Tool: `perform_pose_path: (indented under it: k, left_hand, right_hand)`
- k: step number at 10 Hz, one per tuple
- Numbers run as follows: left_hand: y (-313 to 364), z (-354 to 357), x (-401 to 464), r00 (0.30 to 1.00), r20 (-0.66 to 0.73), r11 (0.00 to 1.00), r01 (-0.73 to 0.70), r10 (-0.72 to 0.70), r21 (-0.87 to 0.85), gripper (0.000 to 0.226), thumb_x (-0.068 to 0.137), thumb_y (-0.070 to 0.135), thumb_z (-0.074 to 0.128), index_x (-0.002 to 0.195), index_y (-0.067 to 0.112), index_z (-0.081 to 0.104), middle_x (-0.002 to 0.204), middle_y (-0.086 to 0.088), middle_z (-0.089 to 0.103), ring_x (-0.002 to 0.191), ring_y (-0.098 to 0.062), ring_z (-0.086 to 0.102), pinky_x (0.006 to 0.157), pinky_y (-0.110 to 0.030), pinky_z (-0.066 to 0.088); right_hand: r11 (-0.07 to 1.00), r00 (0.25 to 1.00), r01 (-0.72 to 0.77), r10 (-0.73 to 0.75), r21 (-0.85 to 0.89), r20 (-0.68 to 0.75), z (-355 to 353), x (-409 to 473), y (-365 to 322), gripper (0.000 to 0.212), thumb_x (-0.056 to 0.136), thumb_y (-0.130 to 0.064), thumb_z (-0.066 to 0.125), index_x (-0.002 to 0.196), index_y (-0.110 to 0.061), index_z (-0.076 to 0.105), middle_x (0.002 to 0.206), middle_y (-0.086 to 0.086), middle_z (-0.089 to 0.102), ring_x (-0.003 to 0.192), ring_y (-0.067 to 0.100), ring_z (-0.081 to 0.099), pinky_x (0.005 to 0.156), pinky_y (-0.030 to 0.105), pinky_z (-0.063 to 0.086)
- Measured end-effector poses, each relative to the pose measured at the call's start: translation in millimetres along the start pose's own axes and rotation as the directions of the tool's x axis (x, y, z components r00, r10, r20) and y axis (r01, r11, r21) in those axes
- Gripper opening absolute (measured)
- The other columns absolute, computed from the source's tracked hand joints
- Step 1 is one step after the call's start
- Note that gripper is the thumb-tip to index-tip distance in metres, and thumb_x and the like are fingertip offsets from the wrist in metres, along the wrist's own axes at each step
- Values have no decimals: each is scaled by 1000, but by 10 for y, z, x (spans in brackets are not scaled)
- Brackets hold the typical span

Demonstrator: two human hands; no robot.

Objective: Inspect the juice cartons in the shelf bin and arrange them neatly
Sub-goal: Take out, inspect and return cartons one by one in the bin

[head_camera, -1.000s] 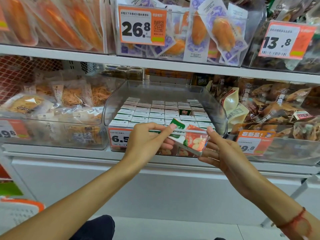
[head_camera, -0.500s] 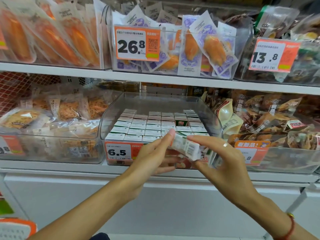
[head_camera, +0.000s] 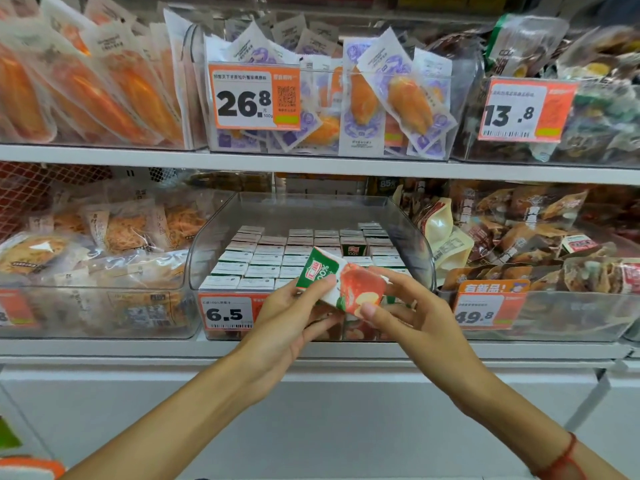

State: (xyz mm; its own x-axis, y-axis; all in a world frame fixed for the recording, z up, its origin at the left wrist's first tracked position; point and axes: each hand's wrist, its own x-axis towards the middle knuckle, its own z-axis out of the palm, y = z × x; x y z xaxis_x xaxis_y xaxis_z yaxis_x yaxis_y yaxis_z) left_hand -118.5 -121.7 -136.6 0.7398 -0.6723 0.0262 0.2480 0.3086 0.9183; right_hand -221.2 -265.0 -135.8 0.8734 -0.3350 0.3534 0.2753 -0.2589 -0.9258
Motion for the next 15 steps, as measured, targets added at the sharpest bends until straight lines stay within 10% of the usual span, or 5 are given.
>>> perform_pose_path:
  k: [2, 4, 6, 11, 15]
  left_hand:
    - [245, 2, 257, 974, -88, 956, -186, 210, 229, 60, 66, 39, 76, 120, 18, 62, 101, -1, 76, 94, -10, 72, 76, -19, 57]
    - [274, 93, 1038, 922, -172, 836, -222, 348, 502, 50, 87, 17, 72, 130, 13, 47, 112, -2, 64, 97, -11, 64, 77, -18, 54]
    - [53, 127, 1592, 918, -158, 719, -169, 364, 674, 53, 87, 11, 72, 133, 7, 45, 106, -2, 58, 81, -3, 55, 53, -10, 46]
    - [433, 65, 2026, 968, 216, 38, -213, -126, 976, 59, 85, 50, 67, 136, 26, 49, 129, 6, 54, 115, -15, 53, 93, -27, 43]
    - [122, -72, 2023, 935, 350, 88, -344, -65, 935, 32, 99, 30, 55, 128, 20, 64, 135, 5, 59, 120, -11, 53, 94, -19, 35]
  right_hand:
    - [953, 981, 61, -112, -298, -156, -216, 153, 141, 36, 90, -19, 66, 122, -33, 58, 110, -17, 66, 104, 3, 64, 83, 20, 54]
    - [366, 885, 95, -456, -926, -90, -614, 512, 364, 45, 89, -10, 65, 133, -9, 55, 137, 8, 55, 129, 27, 48, 108, 38, 37]
    - [138, 922, -29, -378, -990, -80, -688, 624, 577, 56, 96, -33, 31, 139, -4, 51, 146, 13, 48, 137, 27, 43, 120, 43, 17]
    - [113, 904, -20, -423, -993, -66, -713, 666, 684, 55, 96, -32, 28, 140, -5, 49, 147, 13, 47, 136, 26, 44, 119, 43, 17]
    - [129, 880, -18, -468, -992, -77, -706, 675, 711, 53, 95, -29, 32, 136, -4, 53, 143, 14, 51, 132, 27, 48, 119, 42, 18]
